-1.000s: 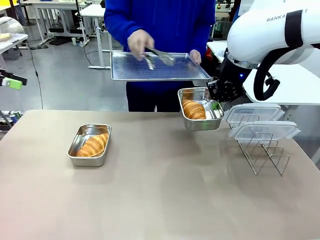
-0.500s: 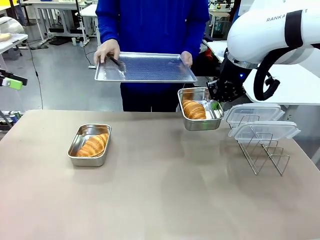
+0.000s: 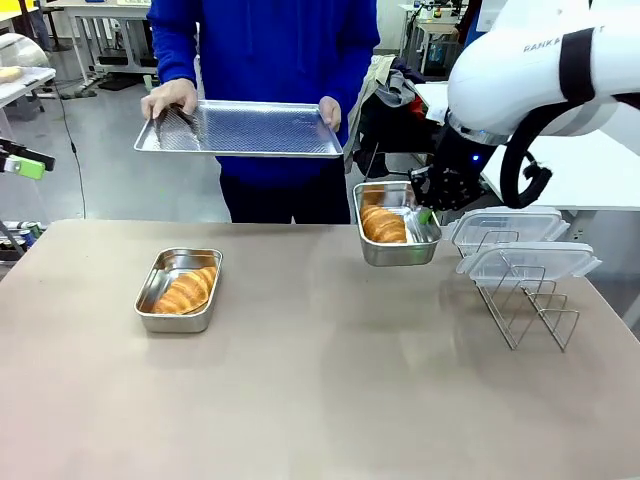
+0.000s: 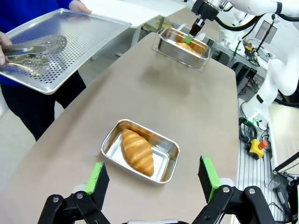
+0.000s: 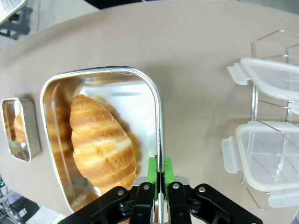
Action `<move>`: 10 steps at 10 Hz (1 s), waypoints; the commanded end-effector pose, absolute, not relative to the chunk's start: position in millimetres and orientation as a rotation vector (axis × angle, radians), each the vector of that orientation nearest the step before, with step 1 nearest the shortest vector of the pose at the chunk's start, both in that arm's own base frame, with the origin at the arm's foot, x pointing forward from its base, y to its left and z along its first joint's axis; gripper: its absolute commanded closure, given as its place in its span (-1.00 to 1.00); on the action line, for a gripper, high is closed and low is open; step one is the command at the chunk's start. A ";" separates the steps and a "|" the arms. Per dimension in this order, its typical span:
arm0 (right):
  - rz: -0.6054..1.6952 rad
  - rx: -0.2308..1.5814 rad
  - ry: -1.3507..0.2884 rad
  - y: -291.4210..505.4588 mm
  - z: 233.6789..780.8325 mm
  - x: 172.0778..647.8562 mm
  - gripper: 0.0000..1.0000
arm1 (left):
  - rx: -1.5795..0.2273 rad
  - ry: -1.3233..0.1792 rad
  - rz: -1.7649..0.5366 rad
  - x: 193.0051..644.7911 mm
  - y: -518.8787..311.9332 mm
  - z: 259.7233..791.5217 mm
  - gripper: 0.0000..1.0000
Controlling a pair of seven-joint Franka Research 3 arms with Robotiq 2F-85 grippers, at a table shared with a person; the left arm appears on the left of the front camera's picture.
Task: Place the bread in airtight containers.
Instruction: Once an object is inside an Airtight Container , place the container in the center of the table.
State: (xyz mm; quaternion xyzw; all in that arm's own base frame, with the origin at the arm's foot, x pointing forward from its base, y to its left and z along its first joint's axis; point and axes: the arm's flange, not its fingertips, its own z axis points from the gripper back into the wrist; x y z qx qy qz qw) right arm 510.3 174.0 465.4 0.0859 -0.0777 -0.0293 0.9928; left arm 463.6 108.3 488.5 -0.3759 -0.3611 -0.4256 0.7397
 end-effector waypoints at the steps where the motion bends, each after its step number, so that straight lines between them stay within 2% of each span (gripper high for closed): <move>1: -0.119 0.190 -0.138 196.1 442.7 519.7 0.87 | -0.832 -0.795 -0.941 462.8 108.7 489.2 -1.00; 7: -0.092 0.172 -0.202 214.2 368.9 511.5 0.87 | -0.832 -0.795 -0.941 462.8 108.7 489.2 -1.00; 10: -0.091 0.189 -0.148 208.1 347.2 512.1 0.87 | -0.832 -0.795 -0.941 462.8 108.7 489.2 -1.00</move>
